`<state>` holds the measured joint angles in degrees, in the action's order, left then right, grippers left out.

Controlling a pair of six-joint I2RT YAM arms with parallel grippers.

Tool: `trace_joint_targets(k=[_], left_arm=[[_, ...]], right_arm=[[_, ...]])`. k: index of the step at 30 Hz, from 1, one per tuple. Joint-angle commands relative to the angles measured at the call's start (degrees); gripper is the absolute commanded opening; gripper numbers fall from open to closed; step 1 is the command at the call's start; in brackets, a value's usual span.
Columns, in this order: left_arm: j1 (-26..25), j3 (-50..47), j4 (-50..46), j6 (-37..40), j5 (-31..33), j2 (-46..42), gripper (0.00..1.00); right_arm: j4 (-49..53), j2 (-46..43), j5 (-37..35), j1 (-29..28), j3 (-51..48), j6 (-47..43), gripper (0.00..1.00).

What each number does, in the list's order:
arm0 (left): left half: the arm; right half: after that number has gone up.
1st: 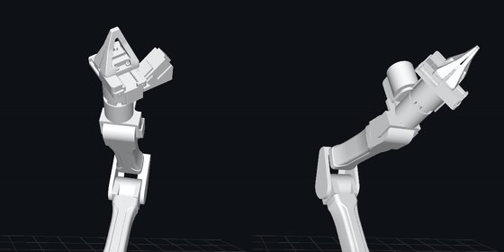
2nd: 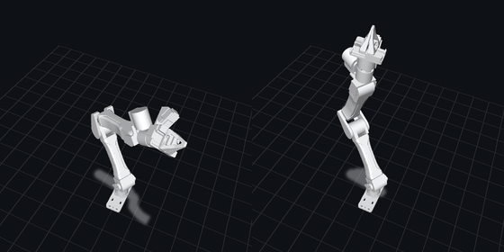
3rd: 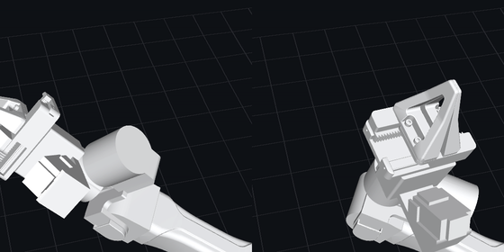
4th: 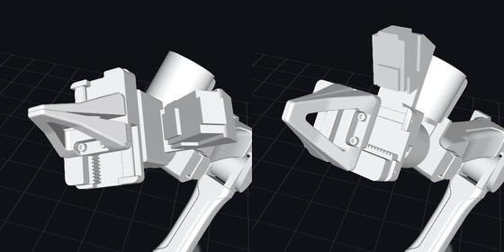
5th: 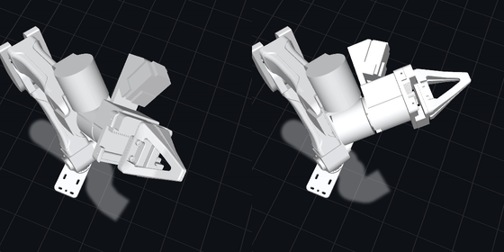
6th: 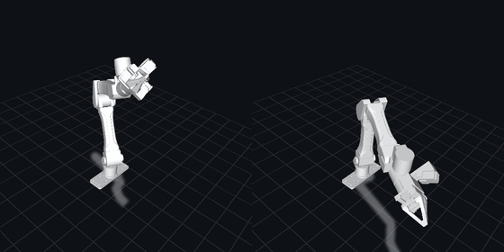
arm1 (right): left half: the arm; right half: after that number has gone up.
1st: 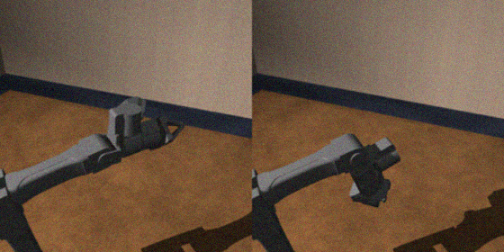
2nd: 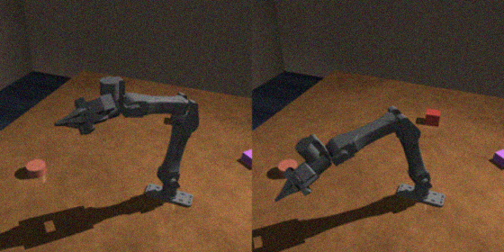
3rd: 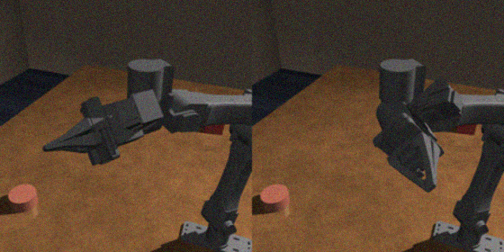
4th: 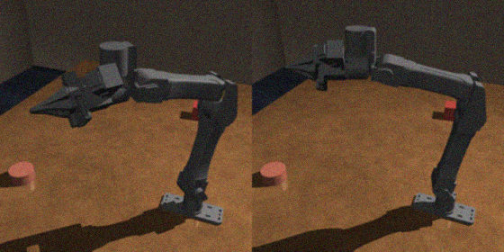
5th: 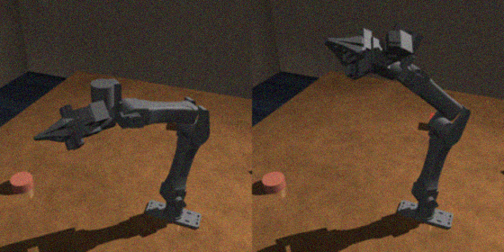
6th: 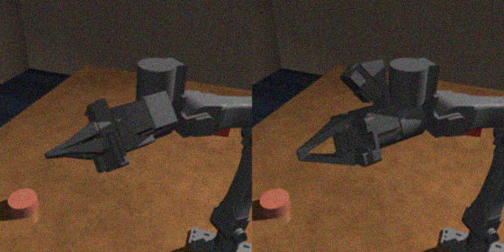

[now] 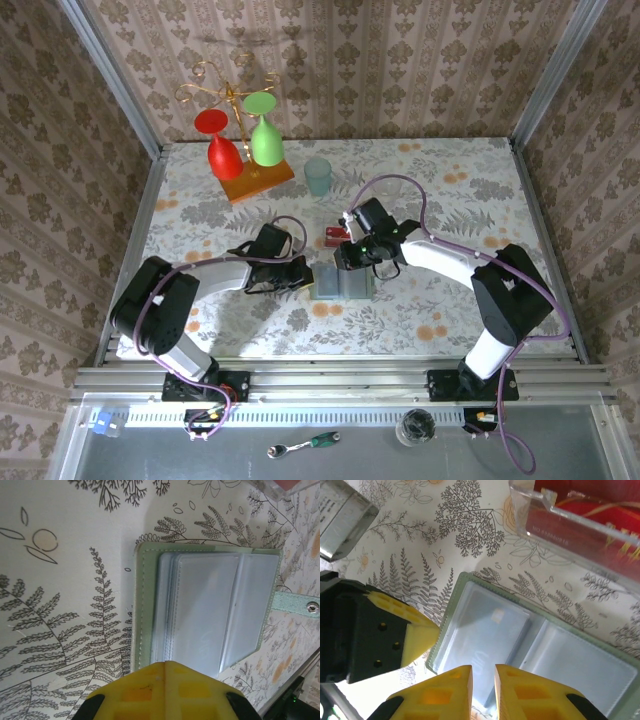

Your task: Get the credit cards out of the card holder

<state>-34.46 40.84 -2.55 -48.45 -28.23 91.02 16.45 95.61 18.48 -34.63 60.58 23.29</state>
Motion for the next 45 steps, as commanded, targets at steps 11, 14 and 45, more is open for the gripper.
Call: trace_joint_targets(k=[11,14,45], left_arm=[[-0.4,1.9,-2.1,0.8,2.2,2.4,0.00],[-0.4,1.7,-2.0,0.9,2.1,2.7,0.00],[-0.5,0.6,-1.6,0.5,2.1,2.7,0.00]], right_arm=[[-5.1,0.0,4.3,-0.5,-3.6,13.5,0.19],[-6.7,0.1,5.1,-0.6,-4.4,15.1,0.18],[-6.4,6.7,9.8,-1.4,-1.6,20.6,0.33]])
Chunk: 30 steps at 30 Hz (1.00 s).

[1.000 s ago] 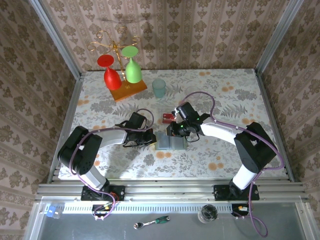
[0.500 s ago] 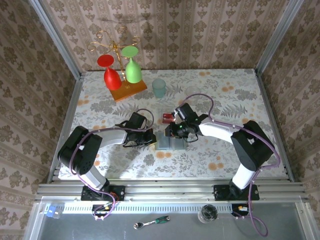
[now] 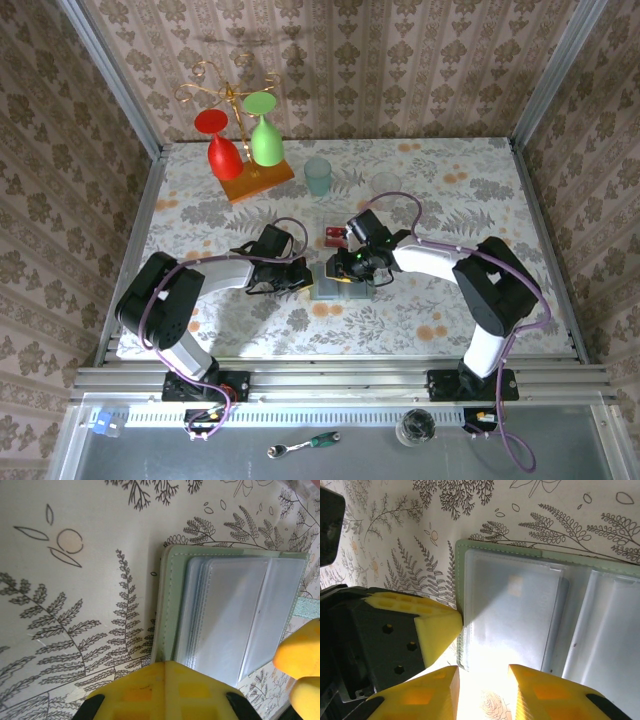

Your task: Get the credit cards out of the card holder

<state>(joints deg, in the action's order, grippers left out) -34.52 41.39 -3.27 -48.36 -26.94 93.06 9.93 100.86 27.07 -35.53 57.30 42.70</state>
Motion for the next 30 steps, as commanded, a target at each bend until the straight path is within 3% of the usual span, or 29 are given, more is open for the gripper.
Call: trace_joint_targets(k=[1,30], left_arm=[[-0.5,0.1,-0.9,0.5,0.8,0.7,0.00],[-0.4,0.1,-1.1,0.6,0.5,1.4,0.00]], right_arm=[[0.1,1.8,1.2,-0.6,1.9,1.2,0.33],[3.8,5.2,-2.0,-1.2,4.1,0.7,0.36]])
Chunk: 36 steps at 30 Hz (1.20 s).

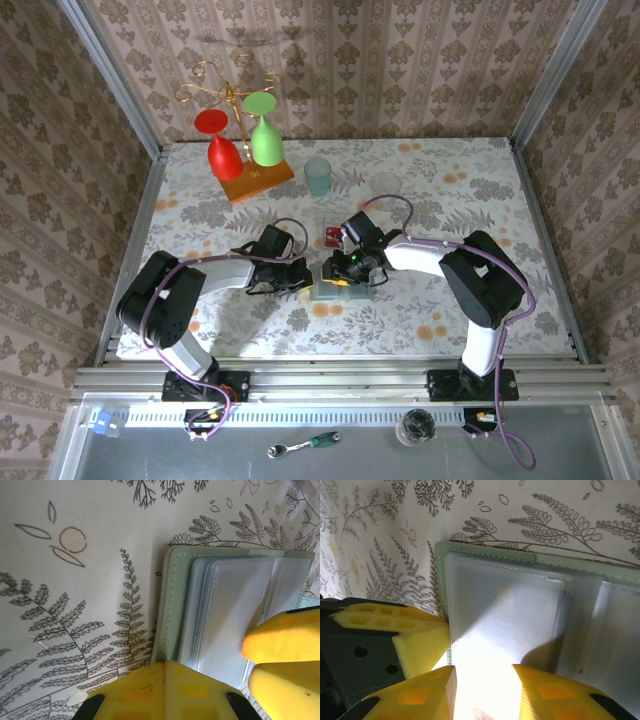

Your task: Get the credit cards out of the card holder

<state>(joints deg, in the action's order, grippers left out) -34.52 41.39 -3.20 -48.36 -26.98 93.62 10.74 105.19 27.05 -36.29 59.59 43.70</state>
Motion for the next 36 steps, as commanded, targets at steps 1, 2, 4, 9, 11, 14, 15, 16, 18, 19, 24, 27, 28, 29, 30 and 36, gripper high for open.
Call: trace_joint_targets(k=[1,2,4,9,11,14,15,16,18,19,24,27,28,29,30,36], left_arm=[[-0.4,0.1,-1.1,0.6,0.5,0.9,0.00],[-0.4,0.2,-1.1,0.5,0.6,0.9,0.00],[-0.4,0.3,-1.2,0.6,0.5,1.0,0.00],[-0.3,0.4,-1.4,0.7,0.5,1.2,0.00],[-0.3,0.3,-1.4,0.7,0.5,1.3,0.00],[-0.2,0.1,-1.4,0.7,0.5,1.2,0.00],[-0.2,0.2,-1.5,0.8,0.5,1.1,0.00],[-0.1,0.3,-1.5,0.8,0.4,1.1,0.00],[-0.1,0.3,-1.5,0.9,0.4,1.1,0.00],[-0.1,0.3,-1.5,0.8,0.4,1.0,0.00],[-0.1,0.4,-1.6,0.9,0.4,0.8,0.00],[-0.1,0.4,-1.5,0.8,0.4,0.5,0.00],[0.0,0.4,-1.6,0.8,0.4,0.3,0.00],[0.0,0.5,-1.7,0.8,0.5,0.1,0.00],[0.0,0.6,-2.0,0.8,0.5,-0.1,0.00],[0.0,2.2,-3.0,0.7,0.5,-1.5,0.00]], right_arm=[[3.3,0.8,-2.2,-0.4,1.8,-0.5,0.36],[3.6,0.7,-2.4,-0.4,1.9,-0.5,0.36],[4.4,0.6,-3.1,-0.4,2.2,-0.8,0.36],[7.2,-0.4,-5.8,-0.4,2.5,-2.2,0.36],[8.4,-0.7,-6.8,-0.5,2.9,-2.9,0.37],[9.8,-1.1,-8.0,-0.4,3.0,-3.7,0.37],[10.1,-1.1,-8.4,-0.4,3.0,-3.8,0.37],[10.3,-1.3,-8.5,-0.4,3.0,-4.0,0.36],[10.3,-1.4,-8.5,-0.4,2.9,-4.0,0.37],[10.2,-1.4,-8.5,-0.4,2.8,-4.0,0.36],[9.5,-1.9,-8.0,-0.3,2.1,-3.9,0.35],[8.3,-2.3,-7.1,0.0,1.1,-3.6,0.33],[7.9,-2.4,-6.8,0.1,0.8,-3.5,0.33],[7.5,-2.5,-6.5,0.2,0.5,-3.4,0.33],[7.1,-2.5,-6.2,0.4,0.2,-3.2,0.32],[5.2,-2.9,-4.8,1.1,-1.2,-2.8,0.30]])
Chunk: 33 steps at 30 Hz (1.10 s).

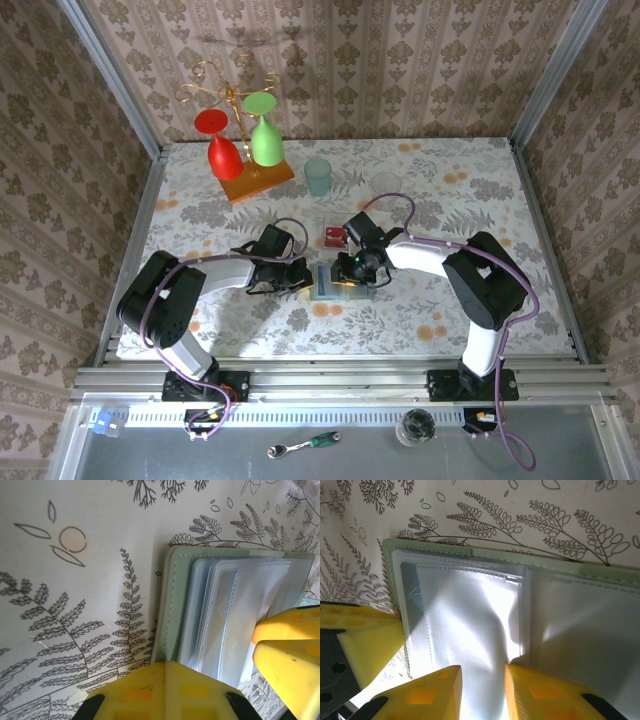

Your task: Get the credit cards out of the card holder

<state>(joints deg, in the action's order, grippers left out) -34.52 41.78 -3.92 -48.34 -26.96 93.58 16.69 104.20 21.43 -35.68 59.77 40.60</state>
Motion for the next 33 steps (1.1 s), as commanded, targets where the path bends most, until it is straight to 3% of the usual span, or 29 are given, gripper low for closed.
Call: trace_joint_targets(k=[1,8,33], left_arm=[[0.0,2.0,-2.3,0.5,0.4,-1.8,0.00],[-0.2,3.2,-1.3,-0.7,-0.3,-3.0,0.00],[-2.9,5.6,4.7,-4.7,-2.7,3.1,0.23]], right_arm=[[-1.2,-1.9,1.1,0.7,-1.6,0.5,0.30],[-3.0,-2.2,2.5,1.8,-3.2,1.1,0.29],[-7.3,-2.4,6.0,4.2,-6.4,2.4,0.26]])
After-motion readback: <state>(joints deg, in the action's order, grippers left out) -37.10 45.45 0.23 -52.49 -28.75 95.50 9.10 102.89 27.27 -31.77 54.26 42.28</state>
